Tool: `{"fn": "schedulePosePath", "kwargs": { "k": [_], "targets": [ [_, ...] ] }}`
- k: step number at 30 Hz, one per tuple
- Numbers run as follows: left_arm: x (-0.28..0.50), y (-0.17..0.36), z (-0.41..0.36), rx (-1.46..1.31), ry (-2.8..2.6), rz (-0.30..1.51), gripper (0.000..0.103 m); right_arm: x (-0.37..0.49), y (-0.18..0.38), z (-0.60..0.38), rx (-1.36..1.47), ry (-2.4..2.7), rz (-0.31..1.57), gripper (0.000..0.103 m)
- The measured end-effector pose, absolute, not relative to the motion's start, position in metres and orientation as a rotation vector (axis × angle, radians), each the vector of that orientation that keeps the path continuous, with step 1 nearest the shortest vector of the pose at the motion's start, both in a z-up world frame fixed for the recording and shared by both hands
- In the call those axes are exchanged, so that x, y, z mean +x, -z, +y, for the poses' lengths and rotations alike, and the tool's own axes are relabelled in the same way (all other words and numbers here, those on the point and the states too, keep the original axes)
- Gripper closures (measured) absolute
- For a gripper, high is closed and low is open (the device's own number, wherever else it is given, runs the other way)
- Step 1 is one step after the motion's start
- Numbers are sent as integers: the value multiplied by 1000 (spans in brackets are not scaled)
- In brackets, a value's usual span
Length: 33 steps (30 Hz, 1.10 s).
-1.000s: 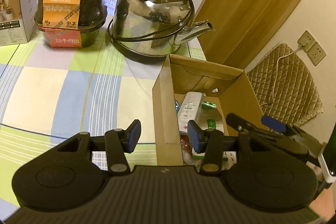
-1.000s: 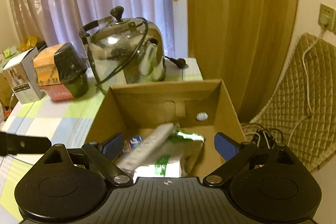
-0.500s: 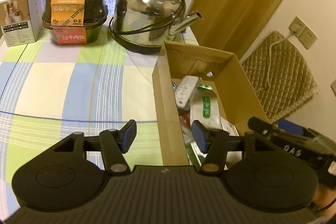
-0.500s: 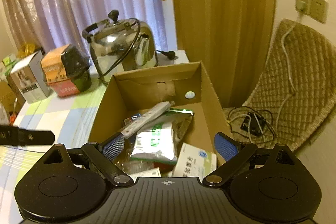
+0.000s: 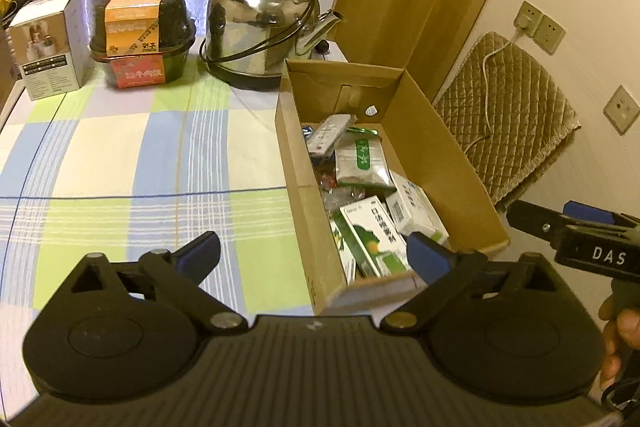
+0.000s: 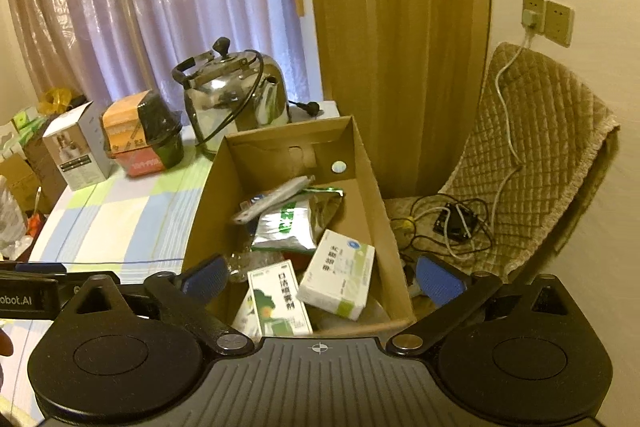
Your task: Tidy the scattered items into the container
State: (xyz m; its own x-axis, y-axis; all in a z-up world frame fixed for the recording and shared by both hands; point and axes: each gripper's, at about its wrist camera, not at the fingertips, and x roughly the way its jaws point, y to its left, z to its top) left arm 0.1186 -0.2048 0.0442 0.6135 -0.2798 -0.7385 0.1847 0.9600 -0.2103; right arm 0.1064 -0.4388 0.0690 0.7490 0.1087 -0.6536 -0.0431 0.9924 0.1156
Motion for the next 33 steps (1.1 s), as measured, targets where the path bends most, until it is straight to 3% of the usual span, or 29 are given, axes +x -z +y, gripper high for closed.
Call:
{"fn": "schedulePosePath", "kwargs": {
  "k": [17,33],
  "targets": [
    [40,-57,-202,-61,273,817,1,28,-82,-439,100,-65,745,0],
    [7,-61,-194,-21,255,824,1,4,-87,-428,43,-47,775,0]
  ]
}}
